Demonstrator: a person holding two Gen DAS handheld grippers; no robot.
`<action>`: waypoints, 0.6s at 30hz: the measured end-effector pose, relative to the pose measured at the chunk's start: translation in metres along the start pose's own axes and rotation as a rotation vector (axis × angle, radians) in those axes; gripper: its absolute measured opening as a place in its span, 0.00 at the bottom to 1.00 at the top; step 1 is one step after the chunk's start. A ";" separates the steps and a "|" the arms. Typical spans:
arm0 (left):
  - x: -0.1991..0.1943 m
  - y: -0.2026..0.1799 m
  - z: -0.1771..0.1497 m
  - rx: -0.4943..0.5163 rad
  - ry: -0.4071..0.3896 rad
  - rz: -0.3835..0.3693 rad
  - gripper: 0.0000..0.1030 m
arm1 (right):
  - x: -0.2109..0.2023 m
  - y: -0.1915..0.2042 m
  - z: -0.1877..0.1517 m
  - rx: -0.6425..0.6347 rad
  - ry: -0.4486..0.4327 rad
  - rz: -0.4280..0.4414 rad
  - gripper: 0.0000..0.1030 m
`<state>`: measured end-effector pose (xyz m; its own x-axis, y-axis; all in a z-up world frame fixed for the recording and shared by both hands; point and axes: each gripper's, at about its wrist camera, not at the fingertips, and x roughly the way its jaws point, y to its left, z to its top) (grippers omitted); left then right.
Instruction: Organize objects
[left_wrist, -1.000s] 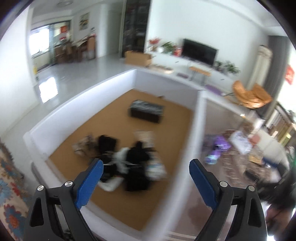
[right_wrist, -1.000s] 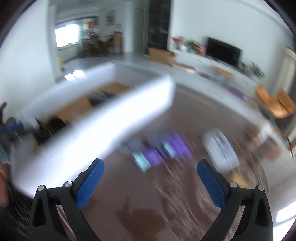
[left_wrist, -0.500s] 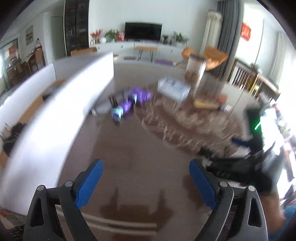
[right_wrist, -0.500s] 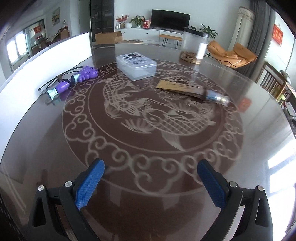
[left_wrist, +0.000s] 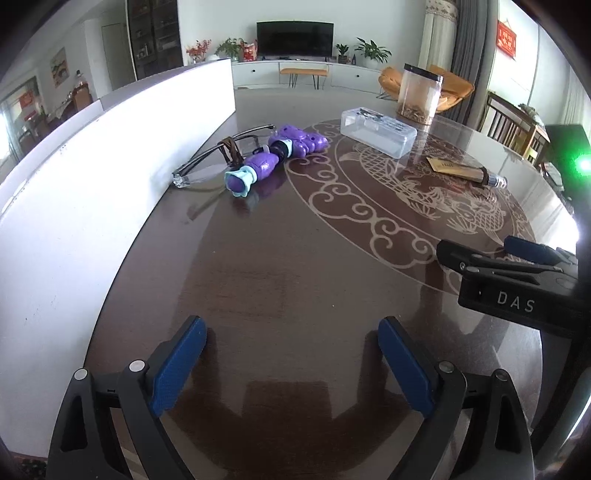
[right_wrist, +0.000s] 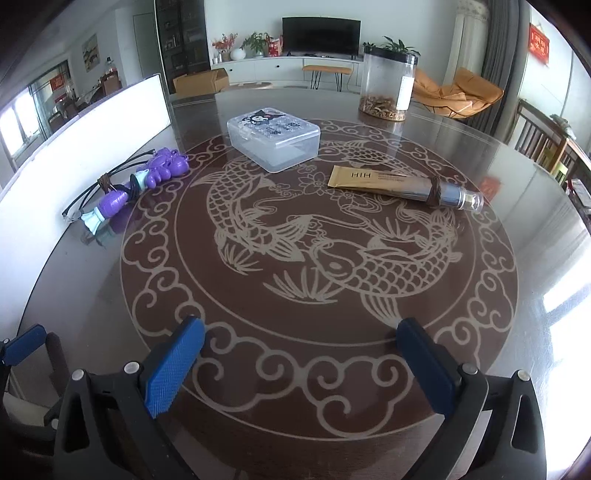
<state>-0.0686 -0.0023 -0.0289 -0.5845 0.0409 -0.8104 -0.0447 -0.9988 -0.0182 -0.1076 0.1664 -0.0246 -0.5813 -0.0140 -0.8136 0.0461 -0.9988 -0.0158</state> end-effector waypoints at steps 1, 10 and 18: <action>0.002 0.000 0.000 0.002 0.000 0.002 0.92 | 0.001 0.000 0.000 0.000 0.000 0.000 1.00; 0.003 -0.003 -0.002 0.010 0.001 0.019 0.92 | -0.001 0.000 0.000 0.000 0.000 0.000 1.00; 0.002 -0.002 -0.002 0.006 0.001 0.023 0.93 | 0.000 0.000 0.000 0.000 0.000 0.000 1.00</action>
<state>-0.0682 0.0002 -0.0314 -0.5847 0.0179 -0.8111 -0.0359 -0.9993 0.0038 -0.1074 0.1662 -0.0248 -0.5813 -0.0144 -0.8136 0.0460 -0.9988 -0.0151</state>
